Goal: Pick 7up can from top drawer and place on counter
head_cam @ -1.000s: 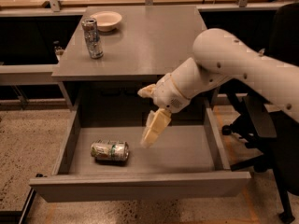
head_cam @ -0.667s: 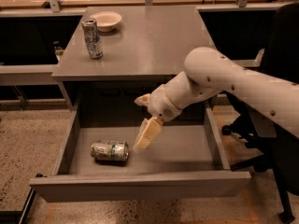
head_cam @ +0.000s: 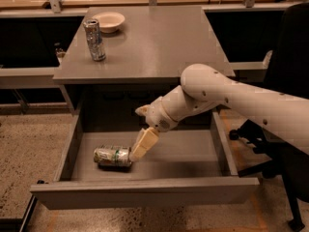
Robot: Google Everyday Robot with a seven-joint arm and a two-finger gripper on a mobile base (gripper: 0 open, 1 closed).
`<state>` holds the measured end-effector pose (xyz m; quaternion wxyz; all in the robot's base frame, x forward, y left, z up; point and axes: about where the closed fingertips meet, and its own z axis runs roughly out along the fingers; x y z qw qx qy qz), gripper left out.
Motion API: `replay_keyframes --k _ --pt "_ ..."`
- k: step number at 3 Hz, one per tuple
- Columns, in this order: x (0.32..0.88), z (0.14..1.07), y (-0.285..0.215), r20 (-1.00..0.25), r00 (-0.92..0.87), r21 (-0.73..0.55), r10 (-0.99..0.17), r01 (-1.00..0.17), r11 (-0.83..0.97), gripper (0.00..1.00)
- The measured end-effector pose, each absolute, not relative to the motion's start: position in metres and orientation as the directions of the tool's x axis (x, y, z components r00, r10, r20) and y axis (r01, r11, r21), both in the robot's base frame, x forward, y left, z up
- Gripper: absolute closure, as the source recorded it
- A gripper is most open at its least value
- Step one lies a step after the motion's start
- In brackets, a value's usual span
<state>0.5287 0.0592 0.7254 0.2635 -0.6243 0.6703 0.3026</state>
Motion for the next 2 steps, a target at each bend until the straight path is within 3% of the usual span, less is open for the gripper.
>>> replay_keyframes --k 2 --pt "0.530 0.690 0.084 -0.759 -0.134 0.130 -0.637 -0.990 0.053 0.00"
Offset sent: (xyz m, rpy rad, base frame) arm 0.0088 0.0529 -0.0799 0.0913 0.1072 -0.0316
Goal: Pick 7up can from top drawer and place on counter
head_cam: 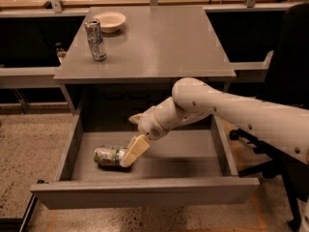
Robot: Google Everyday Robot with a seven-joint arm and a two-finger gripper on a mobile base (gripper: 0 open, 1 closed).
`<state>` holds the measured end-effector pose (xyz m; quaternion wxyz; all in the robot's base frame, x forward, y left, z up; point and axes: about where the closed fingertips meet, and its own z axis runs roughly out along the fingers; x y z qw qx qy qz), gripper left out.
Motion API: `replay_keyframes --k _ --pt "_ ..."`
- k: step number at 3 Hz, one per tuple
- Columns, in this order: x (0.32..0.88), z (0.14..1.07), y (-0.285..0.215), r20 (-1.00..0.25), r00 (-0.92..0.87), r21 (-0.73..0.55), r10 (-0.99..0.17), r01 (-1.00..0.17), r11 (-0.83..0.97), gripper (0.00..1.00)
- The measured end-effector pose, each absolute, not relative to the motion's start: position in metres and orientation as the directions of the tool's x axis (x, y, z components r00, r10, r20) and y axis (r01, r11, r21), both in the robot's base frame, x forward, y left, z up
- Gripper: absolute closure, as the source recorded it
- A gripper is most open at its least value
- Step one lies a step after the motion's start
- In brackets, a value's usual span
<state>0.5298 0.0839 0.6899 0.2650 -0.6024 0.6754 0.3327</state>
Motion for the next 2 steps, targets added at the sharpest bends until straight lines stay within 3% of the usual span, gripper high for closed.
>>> replay_keyframes --k 2 --pt "0.526 0.617 0.124 -0.728 -0.203 0.234 -0.654 -0.971 0.042 0.00"
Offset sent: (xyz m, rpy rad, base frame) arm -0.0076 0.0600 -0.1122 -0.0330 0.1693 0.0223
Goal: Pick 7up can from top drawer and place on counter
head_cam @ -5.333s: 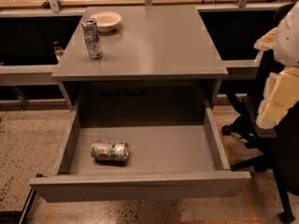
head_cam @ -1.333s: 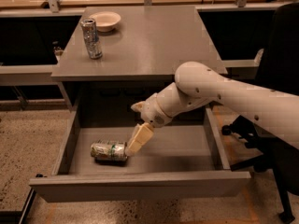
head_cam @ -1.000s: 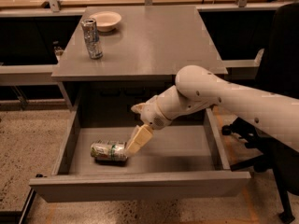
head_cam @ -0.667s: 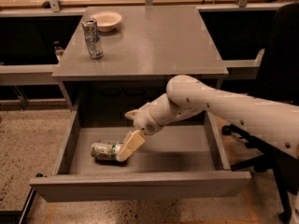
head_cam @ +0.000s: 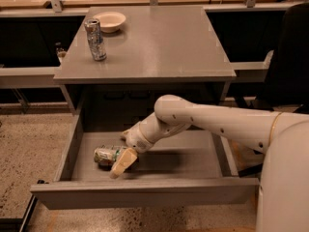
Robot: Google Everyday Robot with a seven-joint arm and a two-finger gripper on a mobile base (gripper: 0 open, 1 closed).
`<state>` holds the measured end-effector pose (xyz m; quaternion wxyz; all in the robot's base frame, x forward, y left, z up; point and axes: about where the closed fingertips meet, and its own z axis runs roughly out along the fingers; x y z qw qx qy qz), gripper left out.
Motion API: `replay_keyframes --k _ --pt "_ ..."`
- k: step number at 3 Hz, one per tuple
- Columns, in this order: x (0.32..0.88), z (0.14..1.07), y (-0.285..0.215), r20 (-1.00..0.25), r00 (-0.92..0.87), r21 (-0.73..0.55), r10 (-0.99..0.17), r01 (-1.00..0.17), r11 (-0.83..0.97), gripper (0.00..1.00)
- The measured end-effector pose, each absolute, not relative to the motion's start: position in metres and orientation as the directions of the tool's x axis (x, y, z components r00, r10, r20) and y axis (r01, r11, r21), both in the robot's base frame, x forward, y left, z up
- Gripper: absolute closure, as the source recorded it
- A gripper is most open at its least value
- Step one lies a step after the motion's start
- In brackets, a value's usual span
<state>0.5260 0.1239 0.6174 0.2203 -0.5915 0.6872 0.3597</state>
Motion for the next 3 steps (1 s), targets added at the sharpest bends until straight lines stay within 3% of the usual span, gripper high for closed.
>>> replay_keyframes --k 1,3 --pt "0.5207 0.6050 0.1355 -0.712 -0.212 0.246 -0.669 -0.968 0.045 0.14" --pt "0.5204 0.6078 0.1368 -0.714 -0.207 0.240 -0.669 -0.970 0.044 0.61"
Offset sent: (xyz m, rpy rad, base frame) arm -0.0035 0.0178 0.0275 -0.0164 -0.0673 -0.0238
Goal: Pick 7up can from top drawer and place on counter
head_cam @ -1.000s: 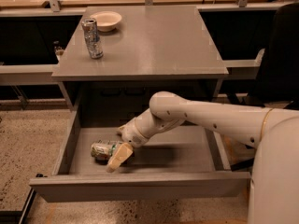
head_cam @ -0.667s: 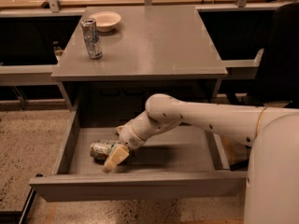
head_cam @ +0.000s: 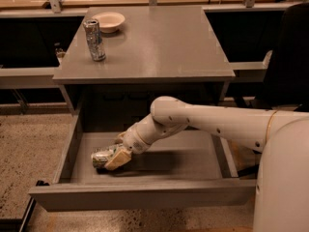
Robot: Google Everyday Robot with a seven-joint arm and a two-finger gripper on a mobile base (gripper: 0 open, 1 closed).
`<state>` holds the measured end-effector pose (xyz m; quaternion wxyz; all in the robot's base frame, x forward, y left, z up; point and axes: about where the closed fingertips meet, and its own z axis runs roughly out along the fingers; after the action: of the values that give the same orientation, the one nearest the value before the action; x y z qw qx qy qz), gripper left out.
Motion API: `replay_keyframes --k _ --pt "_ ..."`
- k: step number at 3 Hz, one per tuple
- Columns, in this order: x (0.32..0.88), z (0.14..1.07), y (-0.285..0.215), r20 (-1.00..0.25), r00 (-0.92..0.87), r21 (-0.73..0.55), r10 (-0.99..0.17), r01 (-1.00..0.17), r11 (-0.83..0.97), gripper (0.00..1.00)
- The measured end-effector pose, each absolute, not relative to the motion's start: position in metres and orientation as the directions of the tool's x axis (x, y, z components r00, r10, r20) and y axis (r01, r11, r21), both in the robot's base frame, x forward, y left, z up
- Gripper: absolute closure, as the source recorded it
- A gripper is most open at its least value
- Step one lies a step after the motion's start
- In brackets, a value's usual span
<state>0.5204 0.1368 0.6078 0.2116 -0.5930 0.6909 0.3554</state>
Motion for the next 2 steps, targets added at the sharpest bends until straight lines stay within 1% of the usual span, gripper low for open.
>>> replay_keyframes --k 1,2 --pt "0.5204 0.6088 0.1368 -0.714 -0.207 0.240 -0.669 -0.970 0.044 0.83" --pt "0.5205 0.6094 0.1368 -0.714 -0.207 0.240 -0.669 -0.970 0.044 1.00"
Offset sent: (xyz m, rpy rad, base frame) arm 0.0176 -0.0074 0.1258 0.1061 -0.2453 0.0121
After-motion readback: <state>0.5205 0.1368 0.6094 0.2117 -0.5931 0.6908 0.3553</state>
